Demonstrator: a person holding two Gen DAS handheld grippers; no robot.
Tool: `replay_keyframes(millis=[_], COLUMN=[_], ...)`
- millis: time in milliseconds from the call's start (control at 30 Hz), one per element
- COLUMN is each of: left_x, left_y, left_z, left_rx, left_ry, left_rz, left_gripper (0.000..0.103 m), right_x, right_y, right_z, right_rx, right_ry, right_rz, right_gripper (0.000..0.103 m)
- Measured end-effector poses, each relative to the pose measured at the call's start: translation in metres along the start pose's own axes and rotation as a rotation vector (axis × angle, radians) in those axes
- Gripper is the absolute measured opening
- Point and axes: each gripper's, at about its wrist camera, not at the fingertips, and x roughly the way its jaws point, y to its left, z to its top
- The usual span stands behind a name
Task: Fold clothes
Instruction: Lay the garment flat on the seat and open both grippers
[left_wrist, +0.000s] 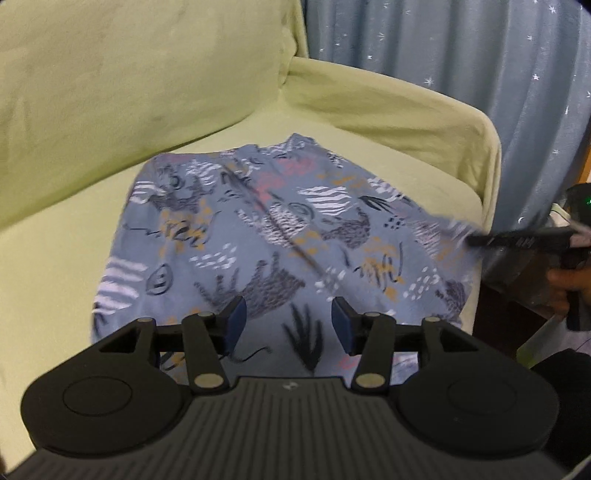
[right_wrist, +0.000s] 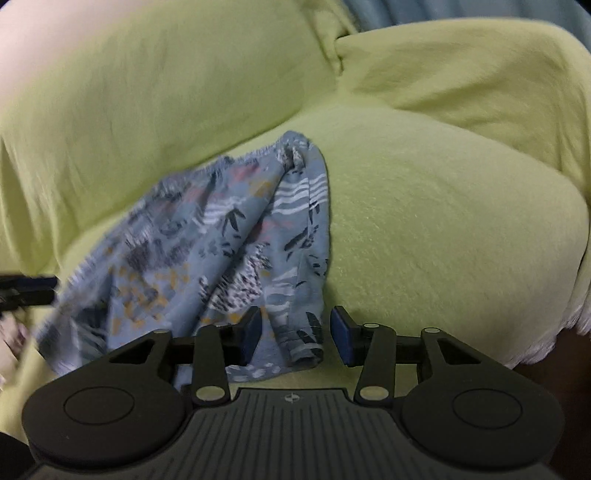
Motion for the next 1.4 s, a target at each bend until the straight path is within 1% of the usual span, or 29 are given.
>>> replay_keyframes(millis=[33,100,133,200,233,267,300,333,433,500,600,633,700,800,867,900,933,1000,1067,1200,1267,1333,1367,1400], left_x=[-0.004,-0.01,-0.012,-0.013,-0.015,-0.016,-0.018,-0.02,-0.026,-0.03,-0.031,-0.03,-0.03,-0.027,-0.028,-0.028,-0.029,-0.031,-0.035,-0.053,-0.062,-0.068,-0.069,-0.071], left_y=[0.003,0.015,0.02,0.029,0.034,0.039,0.045,0.053,0.074,0.089,0.103,0.107,0.117,0.127,0.13,0.131,0.131,0.135,0.136,0.139,0.144,0.15,0.152,0.154], left_z=[-0.001,-0.006,-0.008,-0.011,-0.014,-0.016,-0.019,-0.021,-0.029,-0.036,-0.045,-0.047,-0.053,-0.059,-0.061,-0.062,-0.061,-0.059,-0.058,-0.056,-0.055,-0.055,-0.055,-0.055], left_rx=[-0.002,-0.024,-0.037,-0.046,-0.044,-0.041,-0.043,-0.048,-0.066,-0.089,-0.099,-0.109,-0.143,-0.184,-0.178,-0.169,-0.164,-0.169,-0.157,-0.122,-0.125,-0.142,-0.137,-0.12], left_ry=[-0.001,0.002,0.005,0.015,0.02,0.026,0.034,0.04,0.056,0.068,0.09,0.093,0.097,0.107,0.107,0.108,0.111,0.124,0.124,0.103,0.099,0.101,0.105,0.113], left_rz=[0.008,0.024,0.028,0.047,0.061,0.076,0.087,0.1,0.139,0.156,0.177,0.179,0.16,0.11,0.086,0.074,0.06,0.012,-0.008,0.017,0.017,-0.009,0.001,0.03], left_gripper=[0.046,0.046,0.046,0.047,0.048,0.05,0.052,0.053,0.054,0.054,0.054,0.054,0.054,0.053,0.049,0.039,0.033,0.0,0.0,0.0,0.0,0.0,0.0,0.0], right_x=[-0.002,-0.019,-0.024,-0.034,-0.034,-0.033,-0.032,-0.034,-0.049,-0.055,-0.06,-0.058,-0.054,-0.046,-0.041,-0.039,-0.037,-0.033,-0.029,-0.013,-0.003,0.007,0.013,0.019], right_y=[-0.003,-0.017,-0.026,-0.049,-0.059,-0.067,-0.073,-0.076,-0.076,-0.069,-0.043,-0.03,-0.007,0.031,0.057,0.071,0.085,0.115,0.146,0.209,0.241,0.275,0.288,0.302], right_z=[0.0,0.001,0.001,-0.002,-0.004,-0.005,-0.006,-0.005,-0.001,0.005,0.014,0.017,0.021,0.024,0.026,0.027,0.029,0.032,0.034,0.034,0.028,0.017,0.011,0.005], right_rx=[-0.003,0.056,0.099,0.187,0.217,0.243,0.269,0.286,0.308,0.301,0.249,0.226,0.19,0.14,0.106,0.084,0.06,0.002,-0.067,-0.209,-0.304,-0.404,-0.441,-0.478], right_ry=[-0.011,-0.082,-0.102,-0.107,-0.087,-0.063,-0.043,-0.039,-0.077,-0.092,-0.115,-0.117,-0.114,-0.1,-0.088,-0.081,-0.074,-0.064,-0.056,-0.03,-0.004,0.024,0.04,0.057], right_rz=[-0.018,-0.052,-0.068,-0.11,-0.123,-0.128,-0.128,-0.136,-0.194,-0.176,-0.117,-0.089,-0.036,0.037,0.084,0.101,0.119,0.154,0.183,0.232,0.237,0.249,0.261,0.274], right_gripper=[0.002,0.002,0.002,0.002,0.003,0.006,0.016,0.023,0.025,0.026,0.03,0.035,0.041,0.041,0.041,0.041,0.041,0.041,0.042,0.043,0.045,0.046,0.047,0.048])
